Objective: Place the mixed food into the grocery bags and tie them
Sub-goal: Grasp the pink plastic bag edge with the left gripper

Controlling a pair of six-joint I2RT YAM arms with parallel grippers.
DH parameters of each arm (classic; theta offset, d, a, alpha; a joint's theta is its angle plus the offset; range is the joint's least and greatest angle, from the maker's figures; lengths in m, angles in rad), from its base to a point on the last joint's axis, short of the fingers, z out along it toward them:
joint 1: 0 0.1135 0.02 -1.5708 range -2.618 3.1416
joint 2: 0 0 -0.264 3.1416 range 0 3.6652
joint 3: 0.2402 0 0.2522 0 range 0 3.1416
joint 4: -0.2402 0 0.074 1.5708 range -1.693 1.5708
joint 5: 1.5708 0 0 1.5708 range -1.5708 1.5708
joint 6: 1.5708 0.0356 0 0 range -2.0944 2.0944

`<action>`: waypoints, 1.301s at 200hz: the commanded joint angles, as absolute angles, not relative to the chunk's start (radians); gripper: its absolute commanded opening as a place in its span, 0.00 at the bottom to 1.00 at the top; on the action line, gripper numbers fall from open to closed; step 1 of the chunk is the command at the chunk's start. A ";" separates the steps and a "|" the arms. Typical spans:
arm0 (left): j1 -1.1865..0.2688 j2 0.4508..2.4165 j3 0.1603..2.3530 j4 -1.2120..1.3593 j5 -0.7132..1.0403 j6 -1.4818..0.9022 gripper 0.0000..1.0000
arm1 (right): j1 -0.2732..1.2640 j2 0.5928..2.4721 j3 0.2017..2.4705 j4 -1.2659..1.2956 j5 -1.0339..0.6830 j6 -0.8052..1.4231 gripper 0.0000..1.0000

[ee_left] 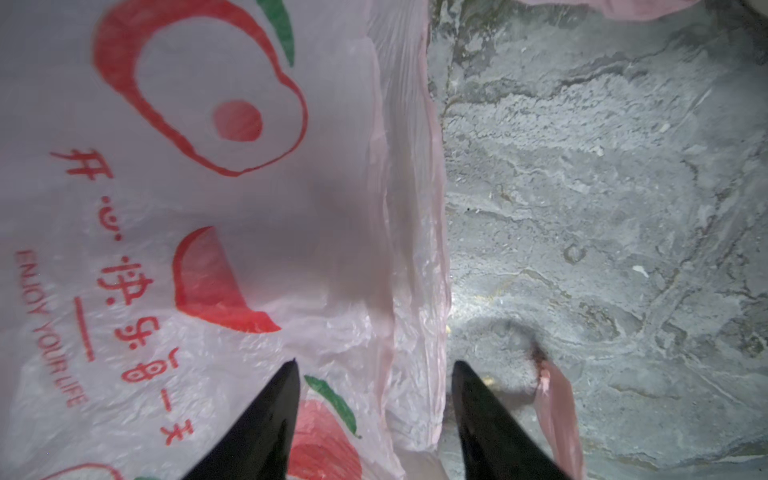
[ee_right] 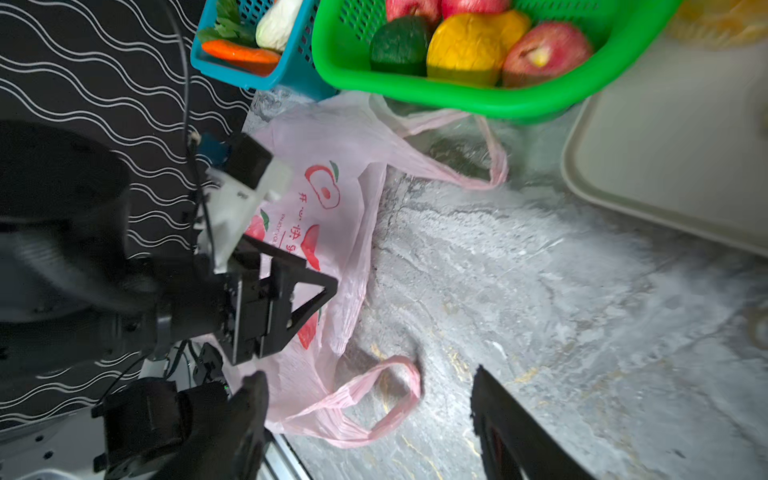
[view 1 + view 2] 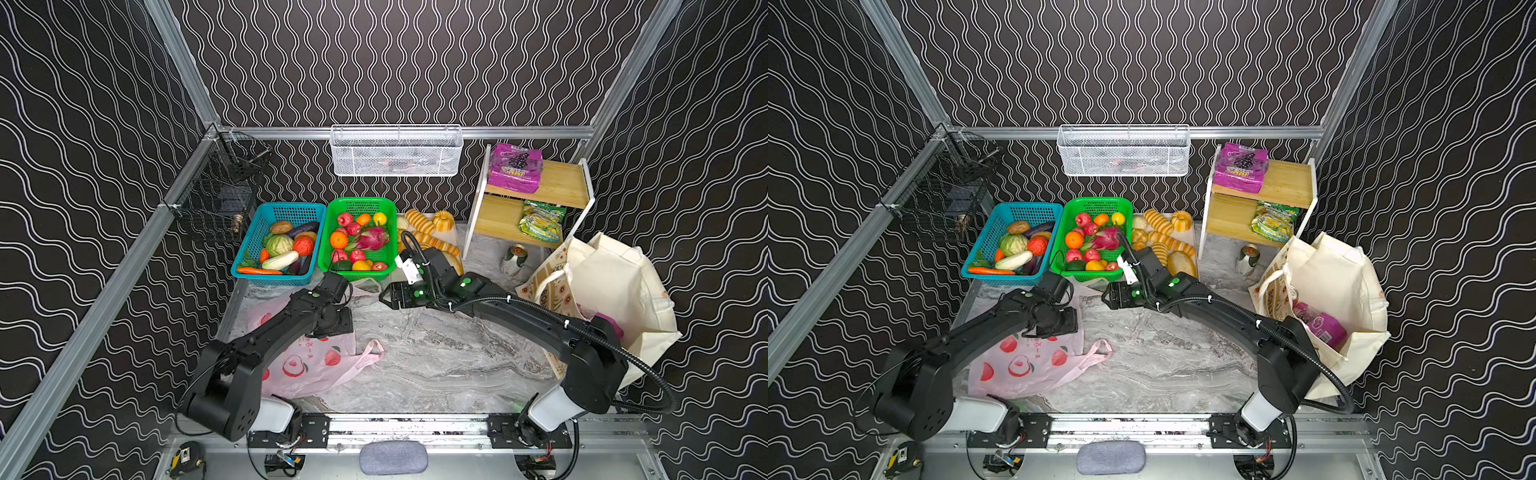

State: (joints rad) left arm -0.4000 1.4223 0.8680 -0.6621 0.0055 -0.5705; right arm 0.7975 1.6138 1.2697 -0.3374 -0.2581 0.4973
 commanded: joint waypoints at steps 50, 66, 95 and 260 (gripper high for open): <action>-0.398 1.541 0.892 -0.672 -0.033 -0.523 0.52 | 0.802 1.662 1.268 -0.280 -0.303 0.545 0.78; -0.398 1.564 0.896 -0.684 -0.043 -0.506 0.48 | 0.802 1.673 1.277 -0.285 -0.304 0.542 0.78; -0.399 1.616 0.904 -0.695 -0.057 -0.483 0.42 | 0.802 1.686 1.278 -0.274 -0.328 0.553 0.78; -0.405 1.209 0.949 -0.816 0.136 -0.462 0.00 | 0.784 1.833 1.211 0.003 -0.552 0.618 0.79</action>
State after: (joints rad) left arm -0.4030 1.2415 0.9337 -0.7712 0.0731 -0.4702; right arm 0.7860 1.8042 1.1816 -0.0624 -0.5228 0.6281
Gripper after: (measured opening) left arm 0.047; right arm 0.790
